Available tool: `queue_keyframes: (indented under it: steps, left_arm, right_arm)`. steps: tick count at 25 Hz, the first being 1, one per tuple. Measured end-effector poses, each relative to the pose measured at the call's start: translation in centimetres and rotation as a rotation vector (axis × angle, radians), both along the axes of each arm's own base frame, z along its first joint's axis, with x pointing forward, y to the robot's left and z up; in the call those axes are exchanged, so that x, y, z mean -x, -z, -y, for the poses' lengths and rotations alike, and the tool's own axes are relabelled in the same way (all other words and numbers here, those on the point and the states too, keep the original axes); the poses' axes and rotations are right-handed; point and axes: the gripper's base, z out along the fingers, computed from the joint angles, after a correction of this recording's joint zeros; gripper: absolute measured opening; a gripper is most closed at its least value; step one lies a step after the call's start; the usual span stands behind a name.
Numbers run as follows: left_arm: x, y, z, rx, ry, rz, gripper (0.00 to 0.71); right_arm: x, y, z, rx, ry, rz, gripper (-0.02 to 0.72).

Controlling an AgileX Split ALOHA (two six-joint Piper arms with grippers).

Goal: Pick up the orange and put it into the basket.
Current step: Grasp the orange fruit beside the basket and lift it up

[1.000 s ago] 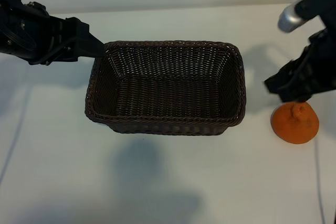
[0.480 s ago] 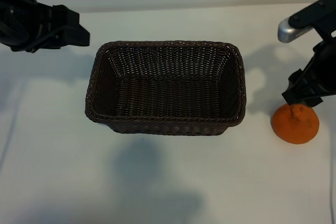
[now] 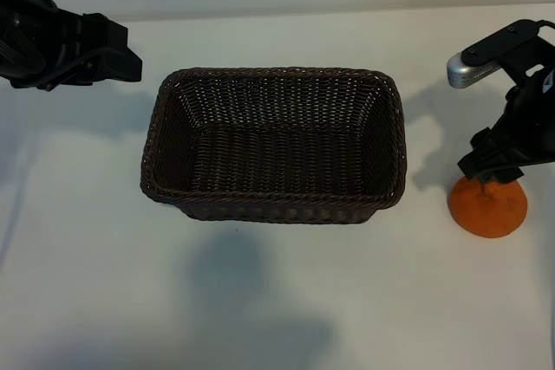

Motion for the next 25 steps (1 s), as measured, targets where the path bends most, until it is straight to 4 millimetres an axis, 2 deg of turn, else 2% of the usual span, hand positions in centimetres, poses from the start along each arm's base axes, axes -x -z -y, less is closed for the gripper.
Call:
queue_keyframes:
  steps: [25]
  left_arm:
    - [0.0, 0.0, 0.0, 0.000, 0.000, 0.000, 0.592]
  right_arm:
    - [-2.3, 5.7, 0.1, 0.057, 0.067, -0.108, 0.594]
